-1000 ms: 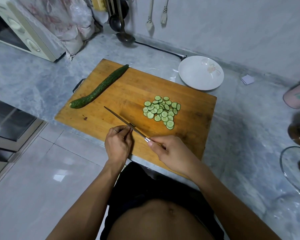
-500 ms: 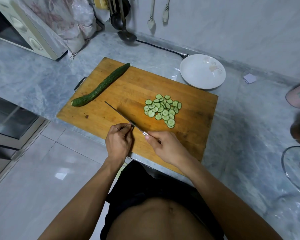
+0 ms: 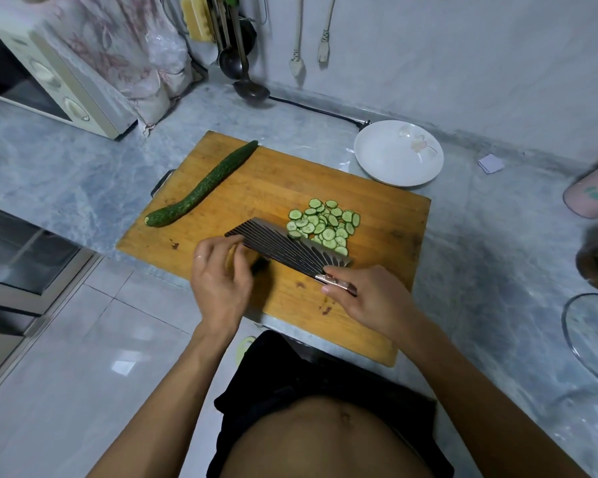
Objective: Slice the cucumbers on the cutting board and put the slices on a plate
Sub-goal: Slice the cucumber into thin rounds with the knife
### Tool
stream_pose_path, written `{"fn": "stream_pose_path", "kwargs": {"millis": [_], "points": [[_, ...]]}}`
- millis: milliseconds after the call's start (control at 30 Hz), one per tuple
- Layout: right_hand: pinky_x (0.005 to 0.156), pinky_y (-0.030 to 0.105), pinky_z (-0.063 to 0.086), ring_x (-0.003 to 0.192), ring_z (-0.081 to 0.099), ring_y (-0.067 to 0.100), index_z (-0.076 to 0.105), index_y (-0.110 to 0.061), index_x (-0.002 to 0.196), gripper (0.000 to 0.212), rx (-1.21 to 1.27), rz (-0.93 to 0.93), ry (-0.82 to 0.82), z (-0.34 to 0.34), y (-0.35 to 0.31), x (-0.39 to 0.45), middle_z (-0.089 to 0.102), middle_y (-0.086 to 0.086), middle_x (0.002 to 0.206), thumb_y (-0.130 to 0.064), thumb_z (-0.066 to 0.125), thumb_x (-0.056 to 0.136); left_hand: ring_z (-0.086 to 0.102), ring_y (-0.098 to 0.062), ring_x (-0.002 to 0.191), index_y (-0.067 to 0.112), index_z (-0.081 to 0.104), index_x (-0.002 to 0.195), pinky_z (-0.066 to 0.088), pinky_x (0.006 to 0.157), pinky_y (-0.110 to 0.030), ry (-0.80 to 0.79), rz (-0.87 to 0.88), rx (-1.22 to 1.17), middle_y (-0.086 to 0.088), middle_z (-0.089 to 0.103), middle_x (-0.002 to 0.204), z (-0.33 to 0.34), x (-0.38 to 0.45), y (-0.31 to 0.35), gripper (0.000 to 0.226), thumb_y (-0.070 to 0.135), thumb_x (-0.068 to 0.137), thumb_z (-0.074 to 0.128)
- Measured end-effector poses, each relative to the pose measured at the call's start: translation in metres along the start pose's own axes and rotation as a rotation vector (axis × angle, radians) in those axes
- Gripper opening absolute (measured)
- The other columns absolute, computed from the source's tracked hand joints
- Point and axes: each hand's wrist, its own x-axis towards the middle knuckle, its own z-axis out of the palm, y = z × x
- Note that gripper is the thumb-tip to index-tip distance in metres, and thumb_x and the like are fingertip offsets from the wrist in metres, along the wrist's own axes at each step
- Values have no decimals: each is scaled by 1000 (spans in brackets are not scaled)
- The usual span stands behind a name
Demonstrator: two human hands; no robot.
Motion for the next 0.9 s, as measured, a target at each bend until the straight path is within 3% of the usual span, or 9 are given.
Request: {"fn": "stream_pose_path", "kwargs": {"millis": [67,167,267,367,467,567,633,767,900], "points": [[56,26,39,63,56,8,61,-23,137,47,-83,-40,-2,2,2,-3,74,1,87,-47,59,97,59,-19,92,8,73,93,47,82,-30,-272,185,3,-6,67,95,5,12,7,20,6,83,57],[61,37,53,76,68,24,64,-22,133,55,-171,-118,32,10,6,-8,75,4,87,-59,45,96,61,-21,97,18,72,92,52,85,-38,-815,173,80,-2,68,103,24,36,15,32,7,74,49],[64,42,56,81,70,25,64,-24,132,57,-211,-127,34,13,7,-12,76,4,93,-61,43,95,59,-21,108,20,71,105,51,92,-39,-1039,150,165,-2,66,116,48,54,19,46,-4,73,49],[70,36,54,85,69,20,62,-25,136,47,-150,-57,22,8,5,-15,76,1,99,-52,56,97,59,-19,109,18,70,111,48,95,-30,-938,99,90,-3,65,120,55,58,18,49,-7,75,49],[71,28,51,84,67,11,64,-25,133,44,46,60,52,1,2,-18,75,-4,102,-46,61,95,59,-8,97,13,74,97,42,90,-11,-589,105,-107,-4,70,105,40,56,28,41,-9,74,48],[73,25,50,79,66,3,69,-25,127,38,249,179,110,-2,3,-21,75,-9,92,-42,64,94,62,-8,92,6,75,90,46,86,-16,-212,139,-215,-4,70,95,23,52,34,35,-7,72,48],[66,24,48,67,63,2,73,-26,120,29,356,212,162,-1,3,-23,71,-10,74,-39,63,96,63,-12,91,5,75,91,48,83,-20,-110,119,-196,-5,70,95,15,46,31,34,-7,74,49],[48,26,44,48,54,8,73,-22,112,22,654,334,327,-5,1,-33,63,0,60,-34,63,97,65,-22,89,16,73,104,50,73,-27,-328,-57,-26,-5,69,105,21,22,6,35,5,79,50],[40,27,41,45,49,20,68,-19,104,14,836,411,431,-11,7,-45,59,5,59,-31,64,97,52,-30,113,22,61,128,50,86,-40,-594,-184,282,-9,57,123,32,-3,-17,42,23,87,62]]}}
